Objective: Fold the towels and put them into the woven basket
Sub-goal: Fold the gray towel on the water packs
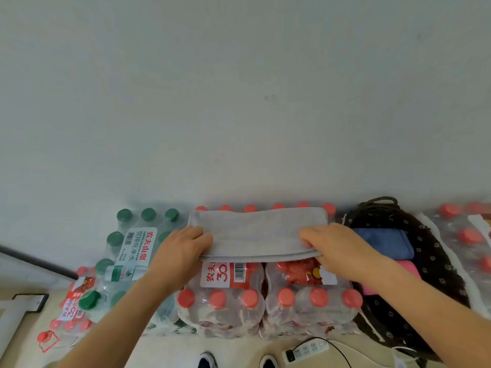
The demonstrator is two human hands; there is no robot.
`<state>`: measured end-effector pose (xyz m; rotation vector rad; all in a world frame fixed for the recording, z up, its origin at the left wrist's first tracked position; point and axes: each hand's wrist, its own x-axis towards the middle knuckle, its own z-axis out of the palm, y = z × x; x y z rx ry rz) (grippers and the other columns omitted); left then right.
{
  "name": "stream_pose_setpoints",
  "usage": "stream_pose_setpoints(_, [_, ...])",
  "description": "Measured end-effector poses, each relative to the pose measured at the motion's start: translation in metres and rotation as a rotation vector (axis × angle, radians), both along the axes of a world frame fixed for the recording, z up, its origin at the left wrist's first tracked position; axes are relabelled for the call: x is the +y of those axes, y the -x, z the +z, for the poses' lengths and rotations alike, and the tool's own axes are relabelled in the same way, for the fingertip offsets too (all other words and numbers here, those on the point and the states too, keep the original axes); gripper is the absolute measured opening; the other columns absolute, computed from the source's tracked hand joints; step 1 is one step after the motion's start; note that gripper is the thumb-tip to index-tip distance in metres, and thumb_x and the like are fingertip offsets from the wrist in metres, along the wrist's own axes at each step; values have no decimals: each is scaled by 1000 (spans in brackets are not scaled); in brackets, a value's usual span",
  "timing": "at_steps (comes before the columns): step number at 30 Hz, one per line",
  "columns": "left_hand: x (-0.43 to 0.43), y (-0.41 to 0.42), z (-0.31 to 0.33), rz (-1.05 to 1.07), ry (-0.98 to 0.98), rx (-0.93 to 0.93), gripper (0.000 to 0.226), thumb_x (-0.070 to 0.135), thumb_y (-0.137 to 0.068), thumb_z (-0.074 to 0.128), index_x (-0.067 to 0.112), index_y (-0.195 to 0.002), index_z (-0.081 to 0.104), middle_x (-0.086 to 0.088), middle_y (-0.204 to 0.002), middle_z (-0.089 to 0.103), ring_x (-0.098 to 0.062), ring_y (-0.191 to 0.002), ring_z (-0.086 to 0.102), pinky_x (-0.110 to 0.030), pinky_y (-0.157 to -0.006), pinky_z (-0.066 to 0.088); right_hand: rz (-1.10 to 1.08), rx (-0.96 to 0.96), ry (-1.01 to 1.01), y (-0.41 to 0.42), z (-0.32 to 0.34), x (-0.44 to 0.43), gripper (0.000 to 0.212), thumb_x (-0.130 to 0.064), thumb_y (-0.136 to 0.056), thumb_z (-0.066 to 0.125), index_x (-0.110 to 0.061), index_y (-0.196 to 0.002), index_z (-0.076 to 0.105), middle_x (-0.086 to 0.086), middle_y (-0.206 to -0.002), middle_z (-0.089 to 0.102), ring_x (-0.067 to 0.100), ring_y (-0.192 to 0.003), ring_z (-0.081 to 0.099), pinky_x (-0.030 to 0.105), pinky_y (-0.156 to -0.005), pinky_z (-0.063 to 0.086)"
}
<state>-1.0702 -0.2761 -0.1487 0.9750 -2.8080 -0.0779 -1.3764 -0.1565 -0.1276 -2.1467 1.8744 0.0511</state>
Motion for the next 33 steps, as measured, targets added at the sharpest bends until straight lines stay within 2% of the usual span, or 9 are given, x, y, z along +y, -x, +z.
stream_pose_setpoints(7, [10,-20,-18,136,-225,-56,45,-3,-59,60,29,-62,28,11,-65,41,-16,-57,45,-33,-47,44,26,-119,-128,-6,-18,16,28,-19,-76,57,-31,-70,32,-10,-74,47,9,-67,46,30,-57,34])
stream_pose_setpoints(11, [6,-23,7,218,-599,-162,34,0,-69,53,33,-70,50,13,-84,53,-5,-77,51,-19,-67,42,-69,-302,-303,1,-6,10,25,-45,-72,71,-27,-75,54,-13,-59,49,3,-56,44,19,-55,35])
stream_pose_setpoints(13, [2,-19,15,328,-643,6,27,4,-78,56,31,-74,59,14,-83,60,-8,-78,57,-19,-68,41,-252,-424,-204,8,-7,5,26,-50,-76,68,-26,-73,57,-13,-54,51,3,-52,45,26,-56,40])
stream_pose_setpoints(16, [-14,-8,9,630,-437,324,15,14,-88,57,24,-95,65,8,-90,63,-13,-79,58,-26,-69,39,-582,-416,146,18,-16,-4,9,-36,-88,60,-28,-85,59,-9,-67,61,16,-69,59,34,-65,44])
stream_pose_setpoints(18, [-26,0,0,716,-450,370,23,20,-92,56,20,-113,63,0,-101,63,-17,-85,58,-28,-74,40,-725,-400,143,22,-20,-12,21,-33,-93,54,-21,-109,60,1,-95,68,27,-95,62,33,-76,43])
stream_pose_setpoints(20, [-36,6,-10,753,-548,352,29,27,-93,56,17,-120,61,-4,-106,64,-21,-95,59,-32,-82,45,-779,-432,78,26,-26,-20,28,-34,-95,51,-15,-112,62,5,-107,67,29,-106,60,33,-80,42])
stream_pose_setpoints(24, [-42,13,-21,814,-680,413,19,33,-87,64,20,-101,69,-1,-94,67,-22,-88,63,-34,-79,50,-834,-571,118,26,-29,-31,18,-28,-88,62,-14,-87,74,5,-89,73,27,-92,66,38,-80,50])
stream_pose_setpoints(31, [-42,9,-26,838,-734,597,16,26,-84,71,15,-91,63,-4,-88,65,-21,-81,60,-33,-71,47,-823,-511,30,31,-22,-32,12,-29,-82,71,-21,-87,77,0,-86,74,20,-83,67,38,-81,54])
stream_pose_setpoints(33, [-40,9,-25,852,-797,710,15,22,-83,72,16,-94,64,-3,-88,68,-20,-81,63,-33,-72,50,-851,-597,62,32,-25,-34,6,-23,-79,75,-21,-84,76,-1,-86,73,18,-84,66,35,-82,53])
